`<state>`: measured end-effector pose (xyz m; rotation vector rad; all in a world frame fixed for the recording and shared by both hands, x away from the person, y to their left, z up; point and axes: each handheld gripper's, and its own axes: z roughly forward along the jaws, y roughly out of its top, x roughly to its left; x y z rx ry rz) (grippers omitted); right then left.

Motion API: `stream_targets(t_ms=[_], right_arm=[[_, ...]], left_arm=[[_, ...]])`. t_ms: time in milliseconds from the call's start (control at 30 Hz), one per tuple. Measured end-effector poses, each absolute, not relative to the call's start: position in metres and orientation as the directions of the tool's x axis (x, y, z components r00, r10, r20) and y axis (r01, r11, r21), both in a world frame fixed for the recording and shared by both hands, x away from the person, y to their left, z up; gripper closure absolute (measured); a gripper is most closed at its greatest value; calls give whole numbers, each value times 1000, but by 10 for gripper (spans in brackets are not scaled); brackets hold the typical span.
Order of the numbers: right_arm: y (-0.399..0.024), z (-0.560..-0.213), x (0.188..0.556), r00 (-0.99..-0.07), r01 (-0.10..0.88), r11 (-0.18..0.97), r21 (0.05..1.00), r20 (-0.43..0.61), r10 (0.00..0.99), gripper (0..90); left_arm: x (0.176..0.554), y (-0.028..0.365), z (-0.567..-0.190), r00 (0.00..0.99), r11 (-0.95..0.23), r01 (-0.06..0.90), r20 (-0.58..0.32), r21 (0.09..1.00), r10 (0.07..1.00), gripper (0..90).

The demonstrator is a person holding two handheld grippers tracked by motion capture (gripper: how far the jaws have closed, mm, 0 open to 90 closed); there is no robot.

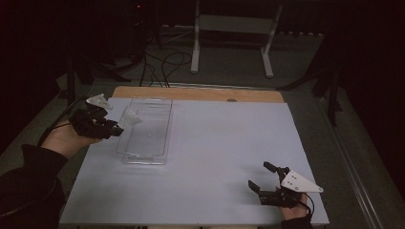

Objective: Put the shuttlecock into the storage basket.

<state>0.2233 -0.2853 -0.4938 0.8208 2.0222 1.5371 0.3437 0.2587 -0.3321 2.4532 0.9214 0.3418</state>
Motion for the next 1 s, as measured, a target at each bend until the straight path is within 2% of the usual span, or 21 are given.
stream_targets(t_ms=[333, 1000], right_arm=[[-285, -494, 223, -714, 182, 193, 964, -6, 700, 130], [-285, -494, 223, -715, 186, 192, 964, -1, 699, 131]], left_arm=[[352, 256, -346, 772, -683, 519, 62, 514, 633, 657], [365, 251, -389, 763, -680, 573, 5, 456, 646, 656]])
